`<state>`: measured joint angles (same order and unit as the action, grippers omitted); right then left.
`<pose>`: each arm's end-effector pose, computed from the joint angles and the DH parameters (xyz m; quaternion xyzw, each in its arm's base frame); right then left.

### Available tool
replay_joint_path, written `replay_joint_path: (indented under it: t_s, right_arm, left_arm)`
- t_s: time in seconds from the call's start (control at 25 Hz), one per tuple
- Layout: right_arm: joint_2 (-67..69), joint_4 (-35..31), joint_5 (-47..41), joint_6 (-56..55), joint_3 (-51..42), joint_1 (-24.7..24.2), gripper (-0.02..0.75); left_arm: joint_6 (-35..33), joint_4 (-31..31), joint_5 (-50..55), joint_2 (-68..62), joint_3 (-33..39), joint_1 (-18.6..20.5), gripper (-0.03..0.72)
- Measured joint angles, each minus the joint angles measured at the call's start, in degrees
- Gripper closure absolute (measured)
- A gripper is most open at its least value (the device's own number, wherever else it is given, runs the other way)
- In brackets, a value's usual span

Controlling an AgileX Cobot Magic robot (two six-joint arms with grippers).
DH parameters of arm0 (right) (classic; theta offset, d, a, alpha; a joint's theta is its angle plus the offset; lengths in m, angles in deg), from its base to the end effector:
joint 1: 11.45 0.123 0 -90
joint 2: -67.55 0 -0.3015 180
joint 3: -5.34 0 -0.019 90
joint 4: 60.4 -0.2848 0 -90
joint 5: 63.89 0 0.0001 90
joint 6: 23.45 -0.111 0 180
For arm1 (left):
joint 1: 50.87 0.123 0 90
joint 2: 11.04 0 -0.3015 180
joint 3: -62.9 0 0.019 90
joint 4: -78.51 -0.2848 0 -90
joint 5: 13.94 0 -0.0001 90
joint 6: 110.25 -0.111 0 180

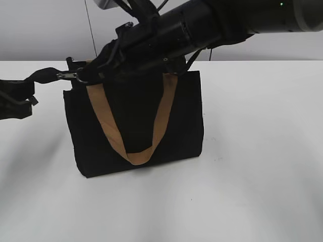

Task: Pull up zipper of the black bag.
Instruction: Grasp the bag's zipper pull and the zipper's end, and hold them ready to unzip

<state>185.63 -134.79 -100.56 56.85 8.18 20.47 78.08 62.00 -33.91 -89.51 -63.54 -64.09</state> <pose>0.3740 0.3083 0.2307 -0.4280 0.7486 0.3476 0.3681 0.2563 -0.0712 0.1989 0.1742 0.8140 -0.0693 0.5497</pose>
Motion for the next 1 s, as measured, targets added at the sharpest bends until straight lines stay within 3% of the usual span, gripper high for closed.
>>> replay_joint_path:
  t_s: [0.36, 0.64, 1.0]
  right_arm:
    - [-0.1, 1.0, -0.6, -3.4, 0.0, -3.8, 0.738]
    - [-0.1, 5.5, -1.6, -9.1, 0.0, -5.8, 0.738]
    - [-0.1, 6.9, -8.3, -13.7, 0.0, -13.5, 0.738]
  left_arm:
    - [0.0, -0.2, 0.3, 0.0, 0.0, 0.0, 0.684]
    - [0.0, -0.2, 0.6, 0.0, 0.0, 0.0, 0.684]
    - [0.0, -0.2, 0.7, 0.0, 0.0, 0.0, 0.684]
